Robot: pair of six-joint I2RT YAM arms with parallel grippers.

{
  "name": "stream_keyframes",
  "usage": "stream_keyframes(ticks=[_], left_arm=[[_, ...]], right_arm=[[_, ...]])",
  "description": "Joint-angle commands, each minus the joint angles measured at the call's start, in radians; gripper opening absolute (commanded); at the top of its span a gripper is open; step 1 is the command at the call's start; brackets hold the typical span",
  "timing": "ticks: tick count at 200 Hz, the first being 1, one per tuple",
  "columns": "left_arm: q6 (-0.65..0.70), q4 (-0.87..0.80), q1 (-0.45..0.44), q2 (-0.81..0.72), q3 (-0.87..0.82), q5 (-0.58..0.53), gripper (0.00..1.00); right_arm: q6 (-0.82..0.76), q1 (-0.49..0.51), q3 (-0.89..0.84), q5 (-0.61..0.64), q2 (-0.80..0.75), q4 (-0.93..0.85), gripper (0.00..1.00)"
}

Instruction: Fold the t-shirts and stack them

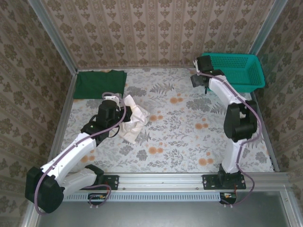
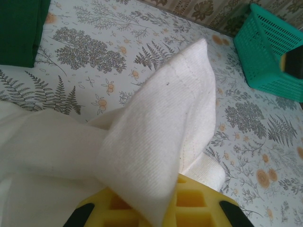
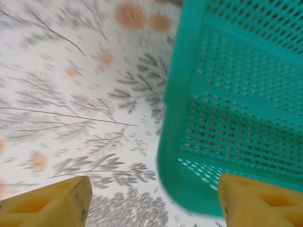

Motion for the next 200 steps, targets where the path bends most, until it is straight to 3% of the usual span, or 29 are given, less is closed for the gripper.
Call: stream_keyframes(ticks=[1, 31, 48, 68, 94, 130, 150, 166, 181, 200], left_arm=[[-0.006, 0.006, 0.01, 0.003, 0.047, 0.014, 0.02], [-0.013, -0.002, 0.01, 0.023, 0.067, 0.023, 0.03], [-0.023, -0.004, 0.01, 0.041, 0.085, 0.049, 0.03], [-0.035, -0.004, 0.008, 0.067, 0.109, 0.092, 0.04], [-0.067, 0.011, -0.001, 0.103, 0.13, 0.158, 0.04], [-0.097, 0.03, -0.055, 0.146, 0.154, 0.177, 0.04], [-0.108, 0.026, -0.08, 0.17, 0.174, 0.178, 0.04], [-0.112, 0.028, -0.093, 0.183, 0.185, 0.183, 0.04], [-0.117, 0.024, -0.096, 0.189, 0.197, 0.175, 0.05], [-0.125, 0.024, -0.098, 0.195, 0.206, 0.172, 0.07]], right_arm=[[0.166, 0.041, -0.119, -0.125, -0.229, 0.056, 0.74], [0.37, 0.136, -0.555, -0.536, -0.517, 0.429, 0.74], [0.504, 0.212, -0.75, -0.637, -0.582, 0.659, 0.76], [0.575, 0.286, -0.811, -0.731, -0.547, 0.7, 0.76], [0.582, 0.39, -0.844, -0.743, -0.467, 0.721, 0.76], [0.697, 0.428, -0.883, -0.797, -0.376, 0.904, 0.76], [0.708, 0.458, -0.841, -0.792, -0.319, 0.874, 0.73], [0.756, 0.462, -0.838, -0.752, -0.282, 0.879, 0.67], [0.811, 0.462, -0.85, -0.798, -0.258, 0.959, 0.58], [0.878, 0.462, -0.878, -0.823, -0.258, 1.049, 0.35]])
